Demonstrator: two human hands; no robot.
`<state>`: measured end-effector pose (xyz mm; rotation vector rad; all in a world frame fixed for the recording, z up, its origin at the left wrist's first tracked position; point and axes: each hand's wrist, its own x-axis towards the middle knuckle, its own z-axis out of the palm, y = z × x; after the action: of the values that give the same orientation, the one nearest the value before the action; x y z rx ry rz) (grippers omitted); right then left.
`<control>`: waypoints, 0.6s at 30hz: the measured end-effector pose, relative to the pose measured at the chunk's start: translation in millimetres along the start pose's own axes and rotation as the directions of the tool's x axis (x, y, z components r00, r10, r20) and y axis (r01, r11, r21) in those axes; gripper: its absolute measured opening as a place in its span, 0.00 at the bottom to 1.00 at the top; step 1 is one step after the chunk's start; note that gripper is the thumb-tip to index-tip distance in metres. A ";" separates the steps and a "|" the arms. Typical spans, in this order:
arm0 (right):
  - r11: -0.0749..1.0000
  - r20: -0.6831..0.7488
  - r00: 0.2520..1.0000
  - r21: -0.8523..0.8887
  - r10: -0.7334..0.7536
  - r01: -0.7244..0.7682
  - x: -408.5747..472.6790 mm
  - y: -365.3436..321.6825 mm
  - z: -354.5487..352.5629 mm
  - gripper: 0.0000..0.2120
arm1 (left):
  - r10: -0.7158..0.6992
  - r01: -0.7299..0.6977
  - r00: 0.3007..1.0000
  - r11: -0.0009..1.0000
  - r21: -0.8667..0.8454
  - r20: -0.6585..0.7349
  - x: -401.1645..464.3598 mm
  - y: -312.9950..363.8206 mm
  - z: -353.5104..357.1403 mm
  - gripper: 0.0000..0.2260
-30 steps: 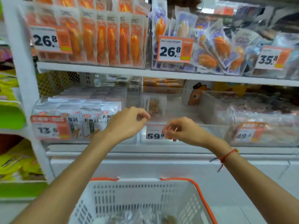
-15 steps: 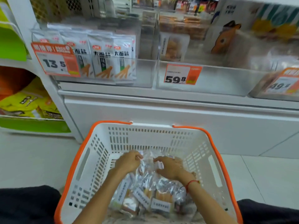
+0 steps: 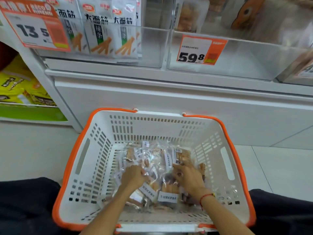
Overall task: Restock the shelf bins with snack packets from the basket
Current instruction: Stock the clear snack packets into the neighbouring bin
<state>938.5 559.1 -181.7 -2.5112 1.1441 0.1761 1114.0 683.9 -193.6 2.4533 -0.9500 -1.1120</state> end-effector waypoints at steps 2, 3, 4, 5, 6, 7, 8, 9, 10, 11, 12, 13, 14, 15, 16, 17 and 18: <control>0.999 0.078 0.996 -0.021 -0.034 0.036 0.6 -7.4 0.3 0.15 | 0.009 -0.009 1.000 0.999 -0.030 0.019 2.3 -4.7 -2.1 0.06; 0.998 0.105 0.994 -0.036 -0.041 0.045 1.4 -11.6 0.8 0.16 | 0.008 -0.007 1.000 0.998 -0.068 0.011 3.2 -7.2 -2.5 0.06; 0.998 0.114 0.993 -0.050 -0.044 0.050 2.7 -15.8 0.4 0.14 | 0.002 -0.004 1.000 0.994 -0.106 -0.013 4.1 -9.9 -2.7 0.07; 0.998 0.126 0.991 -0.048 -0.042 0.049 4.6 -19.4 -1.3 0.10 | -0.005 -0.003 0.998 0.990 -0.138 -0.058 3.9 -11.7 -3.7 0.08; 0.998 0.149 0.988 -0.039 -0.041 0.048 7.1 -21.0 -3.9 0.08 | -0.016 -0.004 0.993 0.986 -0.169 -0.120 3.1 -12.7 -6.2 0.09; 0.999 0.194 0.980 -0.009 -0.037 0.039 9.7 -20.7 -6.7 0.07 | -0.035 -0.003 0.980 0.981 -0.193 -0.193 1.6 -12.9 -9.3 0.09; 0.999 0.246 0.968 0.043 -0.040 0.030 12.3 -18.7 -10.3 0.06 | -0.057 -0.002 0.961 0.977 -0.213 -0.270 0.4 -13.3 -13.2 0.09; 0.993 0.295 0.954 0.118 -0.044 0.009 16.2 -13.0 -12.4 0.06 | -0.088 0.011 0.942 0.973 -0.231 -0.323 -1.3 -12.9 -17.9 0.08; 0.976 0.322 0.945 0.218 -0.061 -0.011 17.9 -9.3 -16.6 0.08 | -0.119 0.031 0.931 0.968 -0.250 -0.346 -1.7 -13.1 -22.1 0.08; 0.938 0.335 0.940 0.341 -0.069 -0.053 18.7 -5.4 -21.1 0.08 | -0.148 0.054 0.932 0.959 -0.277 -0.331 -1.6 -13.2 -26.4 0.08; 0.866 0.337 0.939 0.488 -0.072 -0.109 18.5 -3.8 -26.4 0.07 | -0.175 0.069 0.941 0.938 -0.340 -0.291 0.3 -13.4 -30.2 0.07; 0.765 0.327 0.943 0.622 -0.060 -0.167 18.0 -2.8 -31.3 0.06 | -0.202 0.078 0.952 0.887 -0.455 -0.230 2.8 -13.5 -32.9 0.06; 0.655 0.309 0.951 0.725 -0.033 -0.213 16.9 -2.7 -36.2 0.06 | -0.224 0.087 0.961 0.799 -0.594 -0.161 5.7 -13.6 -35.3 0.06; 0.572 0.296 0.955 0.784 0.000 -0.242 15.6 -2.8 -40.7 0.06 | -0.238 0.102 0.967 0.694 -0.713 -0.094 6.4 -13.6 -38.6 0.07; 0.511 0.283 0.959 0.823 0.012 -0.249 14.4 -3.9 -44.7 0.07 | -0.230 0.116 0.973 0.603 -0.789 -0.033 5.9 -13.2 -42.4 0.09; 0.460 0.274 0.962 0.853 0.009 -0.248 14.0 -5.0 -47.7 0.08 | -0.200 0.118 0.980 0.543 -0.831 0.008 4.2 -12.8 -46.2 0.11; 0.397 0.278 0.960 0.882 -0.008 -0.252 13.7 -5.1 -51.1 0.11 | -0.158 0.099 0.987 0.501 -0.860 0.022 2.1 -13.1 -49.7 0.12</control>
<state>949.3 532.9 -136.8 -1.3420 0.9272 -0.1092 1158.2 691.7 -168.3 1.6793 -0.0652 -1.1524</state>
